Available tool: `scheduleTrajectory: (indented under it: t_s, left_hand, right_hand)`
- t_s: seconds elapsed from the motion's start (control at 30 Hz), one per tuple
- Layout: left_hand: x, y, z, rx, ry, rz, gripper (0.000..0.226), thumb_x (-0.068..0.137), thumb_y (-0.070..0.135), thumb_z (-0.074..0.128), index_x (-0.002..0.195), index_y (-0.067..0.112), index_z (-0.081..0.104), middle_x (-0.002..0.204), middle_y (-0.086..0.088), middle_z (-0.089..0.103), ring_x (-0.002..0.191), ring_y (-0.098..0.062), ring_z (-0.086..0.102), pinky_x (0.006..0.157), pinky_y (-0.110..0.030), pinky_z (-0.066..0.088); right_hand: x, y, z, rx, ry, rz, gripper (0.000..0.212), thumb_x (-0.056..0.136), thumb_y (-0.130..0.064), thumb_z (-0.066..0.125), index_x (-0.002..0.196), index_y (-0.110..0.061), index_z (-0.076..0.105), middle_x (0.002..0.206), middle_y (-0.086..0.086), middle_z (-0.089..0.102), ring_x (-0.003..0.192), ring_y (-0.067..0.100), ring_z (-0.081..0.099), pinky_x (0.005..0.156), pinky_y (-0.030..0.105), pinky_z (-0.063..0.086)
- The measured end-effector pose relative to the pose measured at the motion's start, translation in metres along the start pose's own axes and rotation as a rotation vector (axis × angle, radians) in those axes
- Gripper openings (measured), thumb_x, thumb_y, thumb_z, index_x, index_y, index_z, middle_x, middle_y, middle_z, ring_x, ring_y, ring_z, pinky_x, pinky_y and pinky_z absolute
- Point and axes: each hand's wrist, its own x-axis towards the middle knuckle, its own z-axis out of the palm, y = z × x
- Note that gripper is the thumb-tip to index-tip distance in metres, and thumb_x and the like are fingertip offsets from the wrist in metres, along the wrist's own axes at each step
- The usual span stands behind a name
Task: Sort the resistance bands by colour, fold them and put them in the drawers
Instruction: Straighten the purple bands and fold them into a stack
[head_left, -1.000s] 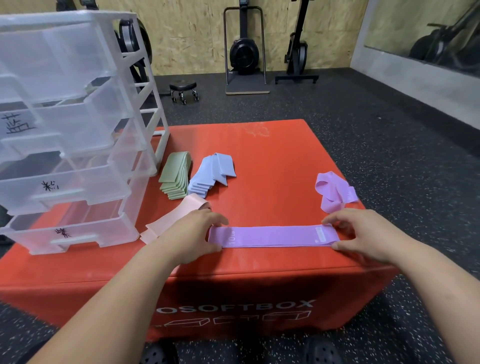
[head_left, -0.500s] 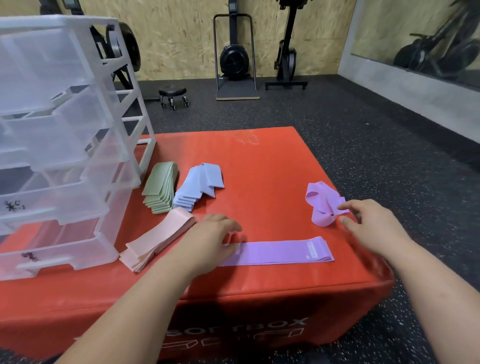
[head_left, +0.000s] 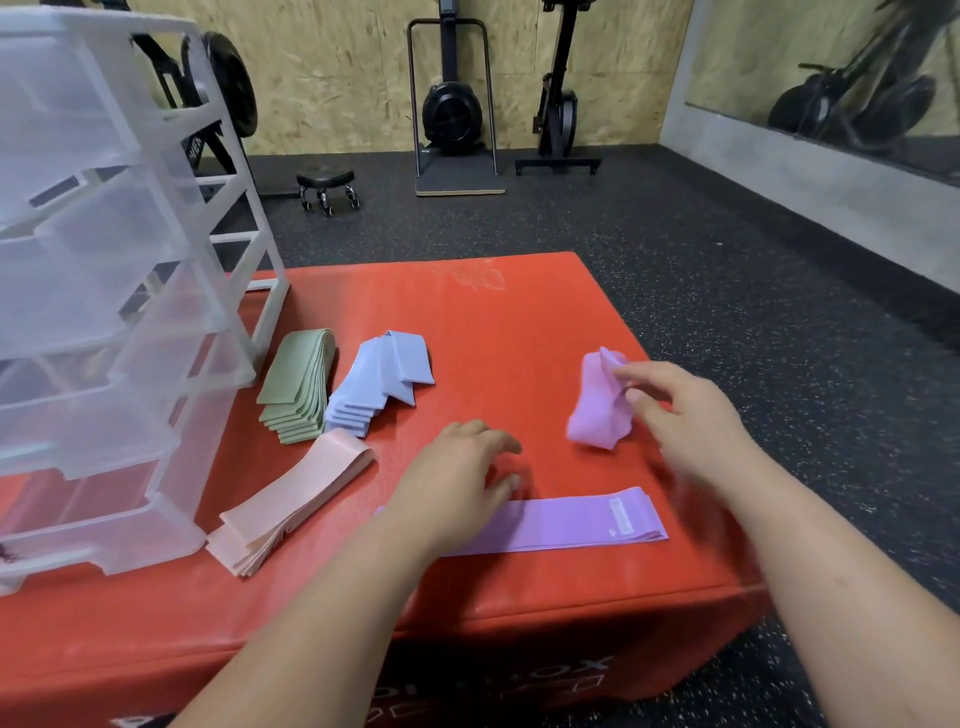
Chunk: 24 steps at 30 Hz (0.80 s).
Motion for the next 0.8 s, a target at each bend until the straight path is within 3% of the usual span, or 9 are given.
scheduleTrajectory:
  t_s: [0.1,0.27,0.47,0.57,0.63,0.73,0.8]
  left_hand:
    - [0.001,0.0,-0.005,-0.061,0.108,-0.025,0.032,0.096,0.039,0.069,0.127,0.033,0.066,0.116,0.009,0.062,0.111,-0.019,0.06,0.092,-0.039,0.051]
    - [-0.001,0.004,-0.022,-0.218,0.288,-0.081,0.032,0.096,0.033,0.071,0.128,0.029,0.068,0.119,0.01,0.064,0.106,-0.009,0.063,0.091,-0.03,0.05]
    - [-0.006,0.007,-0.032,-0.493,0.233,-0.193,0.044,0.098,0.042,0.071,0.14,0.034,0.061,0.133,0.024,0.064,0.114,0.01,0.059,0.087,-0.011,0.046]
    - [-0.006,0.01,-0.038,-0.579,0.198,-0.158,0.041,0.101,0.045,0.067,0.141,0.036,0.06,0.135,0.027,0.064,0.123,0.007,0.058,0.099,-0.023,0.05]
    - [-0.007,0.01,-0.041,-0.624,0.213,-0.132,0.026,0.103,0.041,0.066,0.128,0.037,0.068,0.124,0.027,0.07,0.119,0.003,0.063,0.101,-0.032,0.052]
    - [-0.007,0.008,-0.045,-0.682,0.226,-0.142,0.01,0.102,0.036,0.07,0.11,0.032,0.075,0.101,0.018,0.077,0.099,-0.004,0.071,0.089,-0.037,0.056]
    - [-0.006,0.003,-0.044,-0.718,0.222,-0.163,0.006,0.099,0.028,0.074,0.104,0.03,0.075,0.089,0.014,0.076,0.085,-0.012,0.071,0.078,-0.039,0.057]
  right_hand:
    - [-0.006,-0.044,-0.004,0.32,0.015,-0.064,0.028,0.098,-0.01,0.07,0.121,-0.023,0.076,0.117,-0.013,0.076,0.104,0.001,0.07,0.095,0.016,0.05]
    - [-0.011,-0.07,0.011,0.578,0.125,0.07,0.015,0.088,-0.002,0.079,0.096,-0.014,0.08,0.089,0.002,0.08,0.08,0.014,0.074,0.081,0.036,0.063]
    - [-0.014,-0.083,0.028,0.698,0.02,0.135,0.021,0.087,0.007,0.076,0.099,-0.007,0.066,0.084,0.005,0.074,0.074,0.015,0.072,0.078,0.039,0.065]
    - [-0.017,-0.091,0.034,0.716,-0.098,0.092,0.028,0.085,0.01,0.076,0.103,-0.009,0.066,0.095,0.011,0.076,0.08,0.027,0.076,0.083,0.044,0.064]
    - [-0.019,-0.094,0.04,0.709,-0.147,0.05,0.029,0.084,0.01,0.078,0.102,-0.009,0.066,0.096,0.012,0.077,0.083,0.029,0.077,0.083,0.04,0.063]
    - [-0.02,-0.098,0.044,0.666,-0.146,-0.01,0.029,0.082,0.011,0.079,0.099,-0.01,0.068,0.094,0.006,0.077,0.084,0.02,0.075,0.081,0.027,0.06]
    - [-0.019,-0.099,0.045,0.645,-0.122,-0.028,0.029,0.082,0.012,0.079,0.097,-0.01,0.068,0.096,0.007,0.077,0.086,0.02,0.075,0.082,0.027,0.06]
